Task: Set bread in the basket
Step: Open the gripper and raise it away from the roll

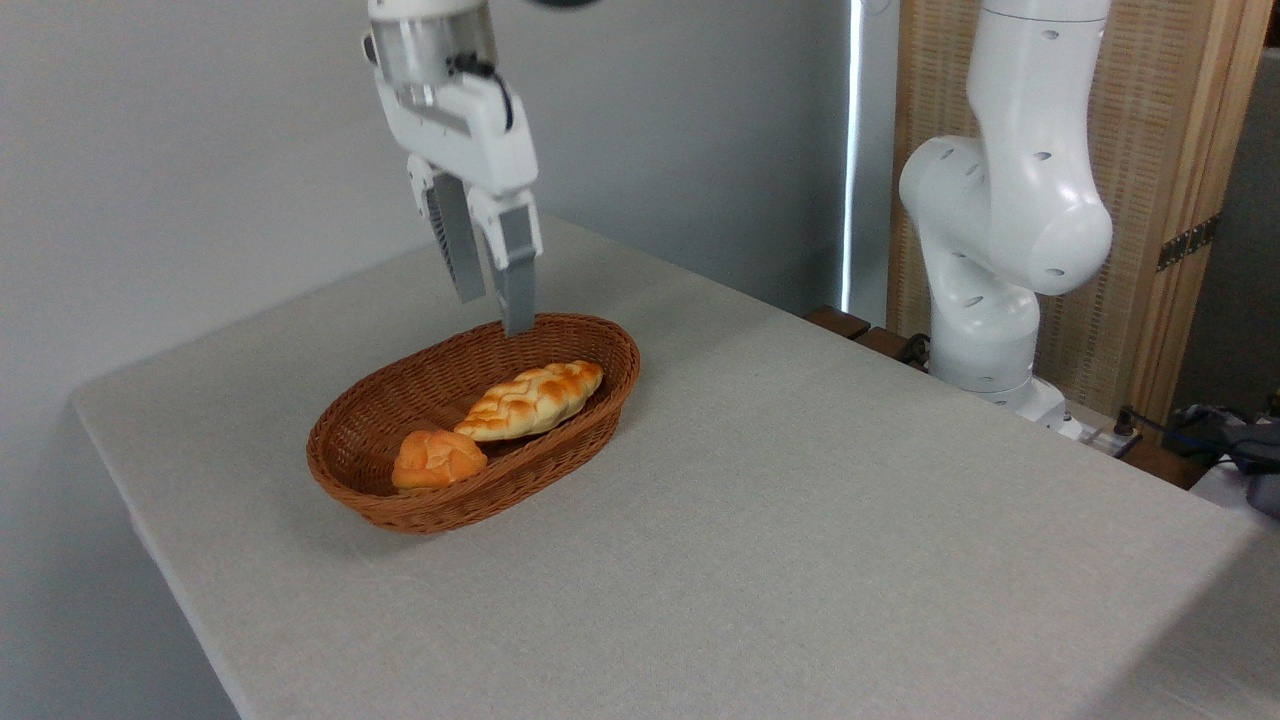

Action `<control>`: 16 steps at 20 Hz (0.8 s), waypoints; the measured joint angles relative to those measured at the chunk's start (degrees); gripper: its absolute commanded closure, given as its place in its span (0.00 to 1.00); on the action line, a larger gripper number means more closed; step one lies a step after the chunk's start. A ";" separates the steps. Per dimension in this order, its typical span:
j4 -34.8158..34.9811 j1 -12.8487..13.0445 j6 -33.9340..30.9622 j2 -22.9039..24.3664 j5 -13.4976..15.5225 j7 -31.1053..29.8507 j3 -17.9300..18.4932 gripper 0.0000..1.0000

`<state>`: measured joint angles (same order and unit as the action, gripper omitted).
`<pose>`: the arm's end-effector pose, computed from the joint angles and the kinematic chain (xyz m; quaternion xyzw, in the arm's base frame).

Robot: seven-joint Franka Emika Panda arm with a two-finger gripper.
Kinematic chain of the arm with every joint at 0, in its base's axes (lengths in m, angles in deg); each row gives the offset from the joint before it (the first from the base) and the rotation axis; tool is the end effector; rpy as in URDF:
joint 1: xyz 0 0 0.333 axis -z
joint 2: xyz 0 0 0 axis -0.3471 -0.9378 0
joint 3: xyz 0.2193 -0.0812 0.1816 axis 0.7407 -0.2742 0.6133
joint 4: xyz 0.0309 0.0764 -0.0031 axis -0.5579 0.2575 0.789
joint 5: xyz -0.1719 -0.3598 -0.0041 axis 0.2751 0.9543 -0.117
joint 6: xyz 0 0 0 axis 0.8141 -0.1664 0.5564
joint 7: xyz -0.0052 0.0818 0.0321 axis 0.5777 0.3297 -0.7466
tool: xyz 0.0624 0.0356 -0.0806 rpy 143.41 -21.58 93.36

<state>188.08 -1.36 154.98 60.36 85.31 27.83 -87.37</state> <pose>0.4999 -0.1705 0.5646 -0.9154 0.4020 -0.0144 0.0131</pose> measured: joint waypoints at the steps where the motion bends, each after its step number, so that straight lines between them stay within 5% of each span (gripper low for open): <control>1: -1.91 -0.06 -2.26 0.28 -0.14 0.17 1.62 0.00; 7: -7.26 -0.97 -5.86 0.39 -0.17 3.30 7.68 0.00; 12: -11.26 -8.34 -10.24 -0.34 1.92 10.98 7.93 0.00; 16: -12.30 -9.74 -12.18 -0.57 2.43 14.44 7.90 0.00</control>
<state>175.78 -11.10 142.80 59.79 87.74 42.27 -79.47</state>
